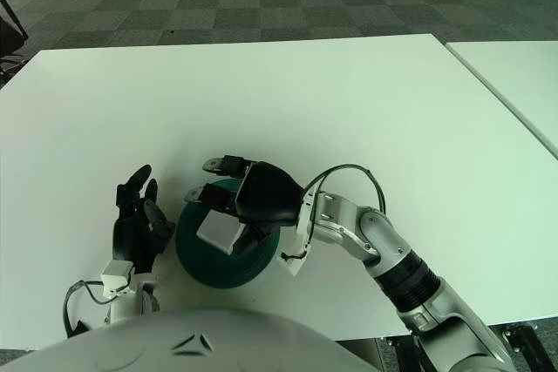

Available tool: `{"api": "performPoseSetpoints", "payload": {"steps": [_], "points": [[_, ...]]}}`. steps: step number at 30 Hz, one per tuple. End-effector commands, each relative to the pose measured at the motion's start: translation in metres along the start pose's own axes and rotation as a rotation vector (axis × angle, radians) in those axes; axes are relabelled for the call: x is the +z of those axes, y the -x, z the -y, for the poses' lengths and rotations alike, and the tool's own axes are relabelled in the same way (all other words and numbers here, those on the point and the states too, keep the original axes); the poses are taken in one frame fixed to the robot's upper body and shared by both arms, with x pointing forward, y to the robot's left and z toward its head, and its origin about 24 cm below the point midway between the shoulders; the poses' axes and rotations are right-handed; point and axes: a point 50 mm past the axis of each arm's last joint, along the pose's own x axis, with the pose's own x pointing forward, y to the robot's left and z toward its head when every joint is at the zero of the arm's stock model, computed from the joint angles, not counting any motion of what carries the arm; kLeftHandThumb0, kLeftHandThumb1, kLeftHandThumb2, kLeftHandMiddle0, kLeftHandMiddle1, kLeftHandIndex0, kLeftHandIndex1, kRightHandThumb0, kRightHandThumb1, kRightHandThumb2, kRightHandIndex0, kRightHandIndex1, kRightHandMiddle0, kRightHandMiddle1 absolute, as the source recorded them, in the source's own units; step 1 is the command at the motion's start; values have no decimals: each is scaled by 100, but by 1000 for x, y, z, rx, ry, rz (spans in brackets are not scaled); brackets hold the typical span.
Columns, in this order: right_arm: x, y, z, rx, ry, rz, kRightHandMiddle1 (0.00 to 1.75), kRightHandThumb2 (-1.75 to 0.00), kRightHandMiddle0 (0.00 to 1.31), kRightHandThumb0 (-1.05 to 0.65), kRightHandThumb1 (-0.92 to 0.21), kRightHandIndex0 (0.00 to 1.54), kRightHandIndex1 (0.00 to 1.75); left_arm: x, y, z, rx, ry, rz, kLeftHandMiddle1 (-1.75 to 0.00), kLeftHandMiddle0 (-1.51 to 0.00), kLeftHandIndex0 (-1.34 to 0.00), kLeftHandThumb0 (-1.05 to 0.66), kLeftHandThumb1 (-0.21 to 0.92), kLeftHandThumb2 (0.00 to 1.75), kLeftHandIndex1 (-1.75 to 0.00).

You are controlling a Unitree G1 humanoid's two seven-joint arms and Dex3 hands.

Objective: Put the charger into the plate.

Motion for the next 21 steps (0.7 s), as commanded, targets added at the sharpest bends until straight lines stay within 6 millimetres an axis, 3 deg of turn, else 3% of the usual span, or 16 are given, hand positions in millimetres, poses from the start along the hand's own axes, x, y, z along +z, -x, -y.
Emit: {"api": "performPoseSetpoints", "payload": {"steps": [1, 8, 12, 17, 21], "points": [[-1, 2, 6, -40, -29, -14, 27, -101, 0, -105, -92, 15, 0, -1, 2, -1, 6, 7, 1, 0, -27, 0, -76, 92, 106, -72], [-3, 6, 14, -140, -103, -73, 31, -93, 0, -105, -92, 13, 0, -2, 2, -2, -10, 19, -14, 0, -23, 0, -76, 92, 106, -66], [-15, 8, 15, -188, -162, -122, 37, -88, 0, -105, -92, 15, 1, -4, 3, -4, -11, 20, -22, 0, -21, 0, -79, 92, 106, -59], [-35, 21, 12, -232, -472, -221, 34, -84, 0, -105, -92, 15, 1, -6, 4, -5, 7, 11, -24, -1, -23, 0, -83, 92, 105, -60], [-51, 34, 10, -268, -663, -275, 26, -84, 0, -104, -92, 16, 1, -5, 5, -5, 8, 17, -16, -3, -27, 0, -85, 92, 104, -73]]}}
